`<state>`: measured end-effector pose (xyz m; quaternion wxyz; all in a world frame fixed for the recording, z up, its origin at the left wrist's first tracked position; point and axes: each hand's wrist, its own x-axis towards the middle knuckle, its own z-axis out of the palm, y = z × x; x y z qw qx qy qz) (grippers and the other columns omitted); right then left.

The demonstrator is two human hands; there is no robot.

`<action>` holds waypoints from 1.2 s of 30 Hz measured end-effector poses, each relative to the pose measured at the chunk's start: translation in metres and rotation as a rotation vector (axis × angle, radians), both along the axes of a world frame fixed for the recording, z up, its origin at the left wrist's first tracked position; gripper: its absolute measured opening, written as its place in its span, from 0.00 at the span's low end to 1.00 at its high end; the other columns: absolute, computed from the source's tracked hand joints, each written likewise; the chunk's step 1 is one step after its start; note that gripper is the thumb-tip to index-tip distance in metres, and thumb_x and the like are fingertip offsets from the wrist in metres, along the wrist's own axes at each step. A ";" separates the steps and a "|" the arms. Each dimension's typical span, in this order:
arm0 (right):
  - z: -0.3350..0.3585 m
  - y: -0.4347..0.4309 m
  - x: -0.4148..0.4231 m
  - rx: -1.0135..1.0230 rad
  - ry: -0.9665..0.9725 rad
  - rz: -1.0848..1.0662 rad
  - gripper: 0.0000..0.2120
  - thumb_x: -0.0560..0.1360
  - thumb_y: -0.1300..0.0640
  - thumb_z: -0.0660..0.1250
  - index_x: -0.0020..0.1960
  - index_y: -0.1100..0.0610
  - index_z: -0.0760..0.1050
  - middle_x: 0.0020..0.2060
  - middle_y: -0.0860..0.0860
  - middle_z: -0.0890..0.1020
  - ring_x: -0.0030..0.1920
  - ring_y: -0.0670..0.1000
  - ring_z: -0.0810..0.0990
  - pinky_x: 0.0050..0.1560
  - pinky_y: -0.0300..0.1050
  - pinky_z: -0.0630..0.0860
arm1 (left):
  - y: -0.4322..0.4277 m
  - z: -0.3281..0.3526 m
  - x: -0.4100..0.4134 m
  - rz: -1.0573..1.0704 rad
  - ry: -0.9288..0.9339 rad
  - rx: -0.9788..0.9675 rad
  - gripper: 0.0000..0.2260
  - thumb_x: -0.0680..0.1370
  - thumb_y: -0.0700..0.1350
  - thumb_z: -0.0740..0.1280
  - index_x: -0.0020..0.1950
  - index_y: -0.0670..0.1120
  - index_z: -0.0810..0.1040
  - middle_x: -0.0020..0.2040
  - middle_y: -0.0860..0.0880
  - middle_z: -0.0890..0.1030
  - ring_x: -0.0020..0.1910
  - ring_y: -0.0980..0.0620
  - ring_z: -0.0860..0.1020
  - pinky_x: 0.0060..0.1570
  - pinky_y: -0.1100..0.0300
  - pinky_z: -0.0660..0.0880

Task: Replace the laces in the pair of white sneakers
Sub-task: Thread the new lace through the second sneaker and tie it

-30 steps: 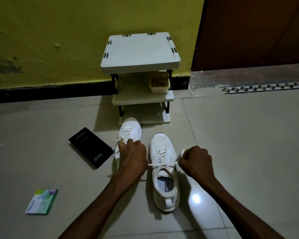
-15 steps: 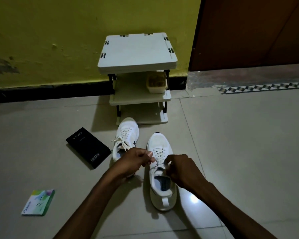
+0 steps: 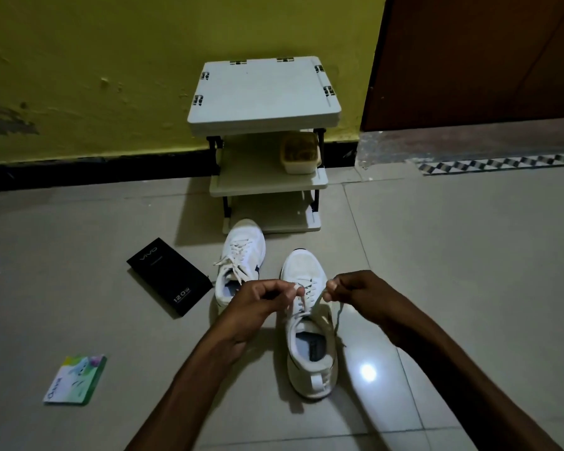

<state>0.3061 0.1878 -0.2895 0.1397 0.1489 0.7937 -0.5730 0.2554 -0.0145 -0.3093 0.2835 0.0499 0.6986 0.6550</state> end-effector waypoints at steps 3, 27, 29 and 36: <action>-0.011 -0.005 0.001 -0.314 0.019 -0.214 0.11 0.79 0.59 0.63 0.46 0.61 0.83 0.46 0.55 0.85 0.52 0.53 0.83 0.63 0.50 0.75 | 0.016 -0.006 0.003 0.131 -0.147 0.153 0.11 0.74 0.42 0.70 0.54 0.40 0.82 0.52 0.45 0.85 0.52 0.51 0.83 0.49 0.63 0.78; -0.024 -0.028 -0.024 -0.140 -0.088 -0.391 0.16 0.80 0.52 0.60 0.45 0.59 0.82 0.40 0.58 0.85 0.38 0.56 0.83 0.46 0.53 0.81 | 0.034 -0.032 0.005 -0.076 0.690 -0.489 0.20 0.76 0.45 0.70 0.64 0.62 0.71 0.41 0.56 0.82 0.42 0.59 0.80 0.44 0.56 0.77; -0.022 -0.026 -0.023 -0.179 -0.098 -0.370 0.18 0.81 0.47 0.60 0.47 0.59 0.82 0.40 0.57 0.85 0.38 0.55 0.83 0.44 0.49 0.81 | 0.033 -0.033 0.005 -0.068 0.696 -0.479 0.21 0.77 0.44 0.70 0.64 0.62 0.71 0.40 0.56 0.82 0.42 0.60 0.80 0.44 0.59 0.77; -0.027 -0.022 -0.017 -0.174 -0.007 -0.324 0.06 0.75 0.62 0.69 0.42 0.59 0.84 0.36 0.58 0.84 0.36 0.53 0.82 0.43 0.48 0.79 | 0.028 -0.035 0.008 -0.010 0.646 -0.434 0.20 0.76 0.44 0.71 0.63 0.61 0.72 0.40 0.55 0.81 0.41 0.60 0.79 0.43 0.65 0.75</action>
